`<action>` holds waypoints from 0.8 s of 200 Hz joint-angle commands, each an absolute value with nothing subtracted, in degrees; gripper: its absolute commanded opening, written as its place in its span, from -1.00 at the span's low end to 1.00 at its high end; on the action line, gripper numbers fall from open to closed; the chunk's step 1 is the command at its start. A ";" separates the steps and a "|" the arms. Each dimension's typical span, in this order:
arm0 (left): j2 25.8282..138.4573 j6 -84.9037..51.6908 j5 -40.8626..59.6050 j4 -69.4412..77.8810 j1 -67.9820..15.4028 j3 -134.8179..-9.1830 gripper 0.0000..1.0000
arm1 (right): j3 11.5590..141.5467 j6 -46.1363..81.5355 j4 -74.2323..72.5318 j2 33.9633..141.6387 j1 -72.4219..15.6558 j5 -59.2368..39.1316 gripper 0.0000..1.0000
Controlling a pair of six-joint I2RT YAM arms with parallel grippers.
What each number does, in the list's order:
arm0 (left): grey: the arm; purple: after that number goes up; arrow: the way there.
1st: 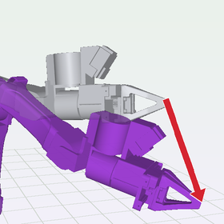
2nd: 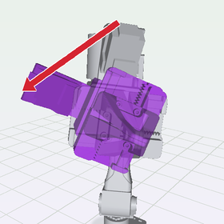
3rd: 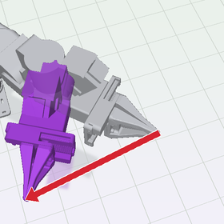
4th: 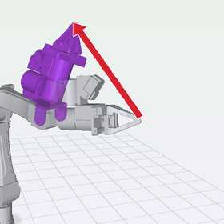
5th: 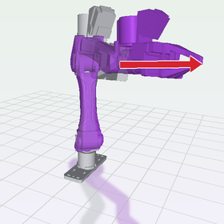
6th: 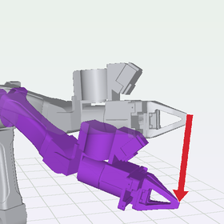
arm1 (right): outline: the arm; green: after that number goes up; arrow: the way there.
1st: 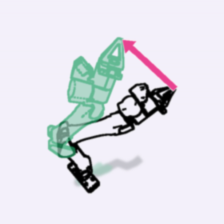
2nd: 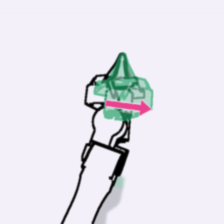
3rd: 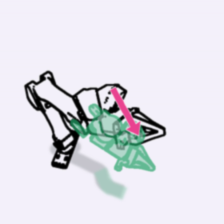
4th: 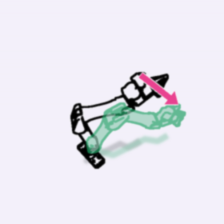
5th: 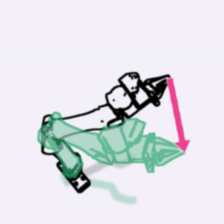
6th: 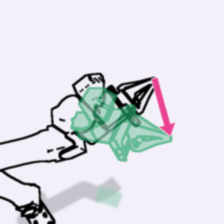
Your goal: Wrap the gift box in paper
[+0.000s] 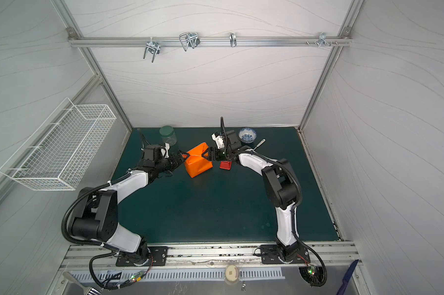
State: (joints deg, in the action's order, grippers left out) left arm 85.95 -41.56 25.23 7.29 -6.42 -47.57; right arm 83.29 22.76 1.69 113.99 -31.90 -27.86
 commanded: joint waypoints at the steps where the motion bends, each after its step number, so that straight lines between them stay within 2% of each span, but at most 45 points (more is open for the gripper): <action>1: 83.24 -44.84 23.71 11.12 -6.64 -46.57 0.98 | 84.53 20.65 -1.12 112.87 -31.23 -30.63 0.70; 47: 86.06 -47.63 27.47 14.66 -9.97 -47.02 0.96 | 88.59 22.68 -3.30 118.44 -31.28 -36.57 0.70; 84: 88.07 -47.25 29.34 15.21 -10.99 -49.30 0.91 | 87.71 24.32 -4.60 118.36 -31.31 -40.84 0.58; 122: 84.37 -46.54 31.08 14.92 -11.73 -46.98 0.87 | 79.50 25.74 -8.43 112.23 -33.05 -42.25 0.45; 160: 74.96 -48.09 31.44 14.34 -14.13 -38.45 0.85 | 67.40 29.11 -11.73 101.77 -35.99 -38.85 0.33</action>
